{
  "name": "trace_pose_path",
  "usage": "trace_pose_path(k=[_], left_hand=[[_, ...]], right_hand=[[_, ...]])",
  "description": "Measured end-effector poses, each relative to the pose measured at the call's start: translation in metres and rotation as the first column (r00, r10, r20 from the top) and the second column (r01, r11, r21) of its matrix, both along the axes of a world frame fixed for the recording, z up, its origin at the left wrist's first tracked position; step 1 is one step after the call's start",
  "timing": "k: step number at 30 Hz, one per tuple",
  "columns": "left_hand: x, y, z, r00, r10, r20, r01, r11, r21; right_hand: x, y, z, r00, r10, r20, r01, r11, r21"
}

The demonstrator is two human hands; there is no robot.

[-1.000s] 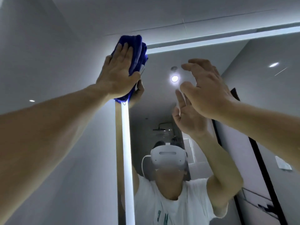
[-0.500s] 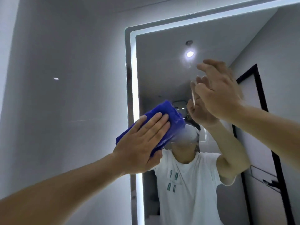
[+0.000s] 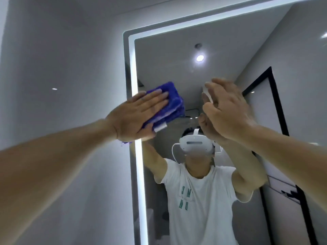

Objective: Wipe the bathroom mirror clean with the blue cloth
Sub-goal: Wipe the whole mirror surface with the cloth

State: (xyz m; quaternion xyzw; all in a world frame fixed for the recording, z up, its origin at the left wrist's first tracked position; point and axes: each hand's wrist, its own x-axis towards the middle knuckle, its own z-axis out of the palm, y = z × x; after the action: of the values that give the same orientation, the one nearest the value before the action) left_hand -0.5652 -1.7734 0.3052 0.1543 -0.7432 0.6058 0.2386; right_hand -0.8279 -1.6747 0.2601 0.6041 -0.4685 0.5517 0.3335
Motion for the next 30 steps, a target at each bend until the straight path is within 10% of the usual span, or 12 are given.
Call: trace_pose_path(k=[4,11,30], left_hand=[[-0.012,0.006,0.072,0.924,0.017,-0.382,0.028,0.993,0.113],[-0.034,0.001,0.063,0.816,-0.034,-0.577,0.114,0.988,0.103],[-0.027,-0.014,-0.246,0.960,-0.203,-0.193,0.219,0.973,0.067]], right_hand=[[0.010,-0.002,0.016,0.998,-0.057,-0.032,0.056,0.998,-0.034],[0.000,0.008,0.027,0.996,-0.047,0.071,0.056,0.990,-0.130],[0.049,0.004,-0.140,0.985,0.052,0.165,-0.070,0.992,0.104]])
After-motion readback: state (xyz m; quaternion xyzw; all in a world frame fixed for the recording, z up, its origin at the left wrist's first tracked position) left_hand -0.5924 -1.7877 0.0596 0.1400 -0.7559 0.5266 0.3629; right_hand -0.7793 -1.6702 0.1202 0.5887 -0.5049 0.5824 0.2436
